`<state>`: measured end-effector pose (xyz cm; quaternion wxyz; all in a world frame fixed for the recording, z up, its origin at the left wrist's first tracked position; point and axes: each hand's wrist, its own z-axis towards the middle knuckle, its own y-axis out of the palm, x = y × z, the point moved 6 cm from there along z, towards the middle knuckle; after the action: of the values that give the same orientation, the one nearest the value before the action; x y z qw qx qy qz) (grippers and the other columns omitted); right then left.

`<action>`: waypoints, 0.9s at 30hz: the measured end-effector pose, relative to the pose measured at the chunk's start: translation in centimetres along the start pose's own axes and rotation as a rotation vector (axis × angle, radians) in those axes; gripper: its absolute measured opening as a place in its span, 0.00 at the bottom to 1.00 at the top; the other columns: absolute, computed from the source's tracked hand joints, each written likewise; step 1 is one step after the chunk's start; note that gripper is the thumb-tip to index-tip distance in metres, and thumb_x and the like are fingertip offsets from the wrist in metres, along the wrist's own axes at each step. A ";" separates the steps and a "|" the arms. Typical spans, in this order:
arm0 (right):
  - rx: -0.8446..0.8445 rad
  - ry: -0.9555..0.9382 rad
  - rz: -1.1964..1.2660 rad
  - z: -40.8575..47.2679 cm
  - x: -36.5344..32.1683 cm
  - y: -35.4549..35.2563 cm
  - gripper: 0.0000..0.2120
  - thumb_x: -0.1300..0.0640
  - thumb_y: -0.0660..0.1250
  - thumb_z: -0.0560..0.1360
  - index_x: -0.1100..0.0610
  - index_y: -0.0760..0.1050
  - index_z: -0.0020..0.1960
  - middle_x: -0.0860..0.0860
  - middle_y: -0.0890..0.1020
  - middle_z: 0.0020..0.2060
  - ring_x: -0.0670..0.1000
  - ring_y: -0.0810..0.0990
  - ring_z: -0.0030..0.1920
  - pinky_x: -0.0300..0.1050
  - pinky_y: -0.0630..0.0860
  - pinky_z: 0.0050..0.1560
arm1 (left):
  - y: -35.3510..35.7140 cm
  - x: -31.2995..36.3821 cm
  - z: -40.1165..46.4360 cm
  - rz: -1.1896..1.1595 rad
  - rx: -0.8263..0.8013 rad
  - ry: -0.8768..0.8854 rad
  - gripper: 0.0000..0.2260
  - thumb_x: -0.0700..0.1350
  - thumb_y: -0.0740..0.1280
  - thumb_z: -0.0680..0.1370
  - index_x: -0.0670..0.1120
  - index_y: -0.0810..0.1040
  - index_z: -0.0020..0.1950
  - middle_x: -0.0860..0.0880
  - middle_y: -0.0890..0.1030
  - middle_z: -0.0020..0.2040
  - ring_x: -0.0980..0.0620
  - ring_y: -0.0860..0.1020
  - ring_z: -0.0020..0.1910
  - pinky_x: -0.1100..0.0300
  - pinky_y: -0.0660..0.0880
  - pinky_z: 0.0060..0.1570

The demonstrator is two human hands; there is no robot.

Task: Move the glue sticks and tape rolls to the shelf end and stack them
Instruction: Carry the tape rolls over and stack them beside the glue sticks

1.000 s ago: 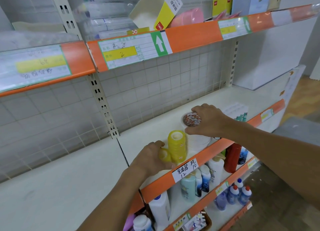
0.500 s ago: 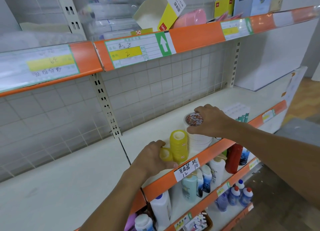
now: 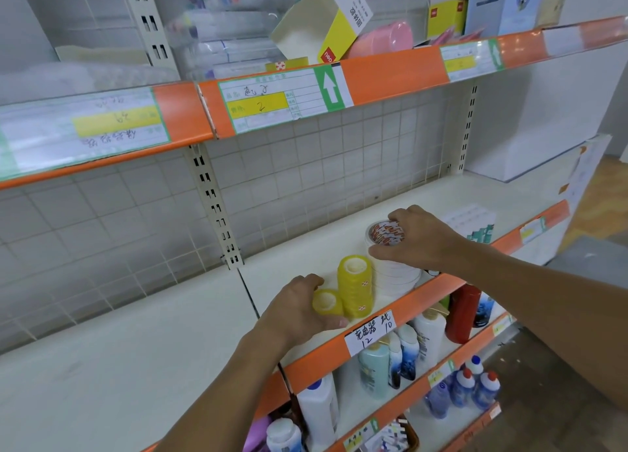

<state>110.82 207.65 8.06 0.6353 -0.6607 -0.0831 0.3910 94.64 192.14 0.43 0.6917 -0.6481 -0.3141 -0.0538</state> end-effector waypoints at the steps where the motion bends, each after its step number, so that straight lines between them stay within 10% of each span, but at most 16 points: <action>1: 0.004 -0.001 -0.004 0.0 0.0 0.0 0.41 0.34 0.72 0.69 0.56 0.66 0.73 0.53 0.71 0.63 0.54 0.72 0.62 0.49 0.73 0.59 | 0.0 0.0 0.0 -0.001 0.002 -0.001 0.40 0.62 0.77 0.67 0.50 0.66 0.74 0.50 0.72 0.68 0.52 0.72 0.66 0.56 0.71 0.64; 27: 0.221 -0.122 0.003 -2.1 -1.3 -1.0 0.36 0.34 0.63 0.76 0.56 0.65 0.75 0.55 0.64 0.75 0.57 0.62 0.74 0.53 0.58 0.74 | -2.0 -2.5 -4.5 -0.005 0.030 -0.137 0.41 0.65 0.74 0.67 0.49 0.65 0.75 0.50 0.70 0.70 0.52 0.70 0.68 0.57 0.69 0.65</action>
<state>111.67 205.39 9.24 0.6974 -0.5618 -0.0769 0.4383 93.31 186.83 1.06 0.6782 -0.6389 -0.3631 -0.0065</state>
